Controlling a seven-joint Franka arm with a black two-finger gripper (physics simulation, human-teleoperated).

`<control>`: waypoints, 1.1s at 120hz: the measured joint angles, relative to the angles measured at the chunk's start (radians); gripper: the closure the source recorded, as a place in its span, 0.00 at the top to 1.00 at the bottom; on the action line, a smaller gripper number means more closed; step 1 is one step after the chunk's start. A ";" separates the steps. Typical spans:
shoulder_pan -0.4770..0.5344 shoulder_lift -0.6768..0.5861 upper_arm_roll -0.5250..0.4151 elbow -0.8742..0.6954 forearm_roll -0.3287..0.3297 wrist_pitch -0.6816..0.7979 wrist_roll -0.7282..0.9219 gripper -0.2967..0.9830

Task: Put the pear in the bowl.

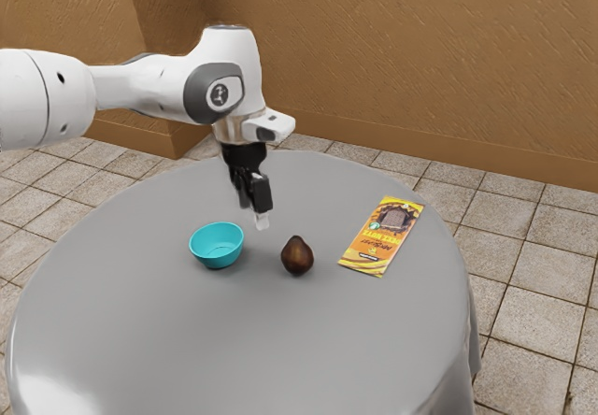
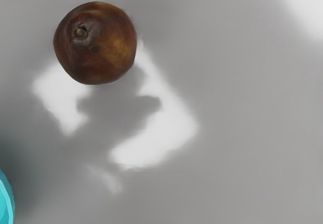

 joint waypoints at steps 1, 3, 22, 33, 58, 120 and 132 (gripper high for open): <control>0.000 0.002 -0.001 -0.001 -0.005 0.002 -0.001 0.77; -0.001 0.006 -0.002 -0.002 -0.015 0.005 -0.004 0.77; 0.001 0.052 -0.005 -0.040 -0.098 0.076 -0.053 0.77; 0.005 0.059 -0.005 -0.085 -0.148 0.140 -0.098 0.77; 0.008 0.132 0.007 -0.072 -0.184 0.269 -0.191 0.77; 0.019 0.311 0.016 0.059 -0.211 0.356 -0.334 0.77; 0.025 0.328 0.018 0.069 -0.236 0.363 -0.350 0.77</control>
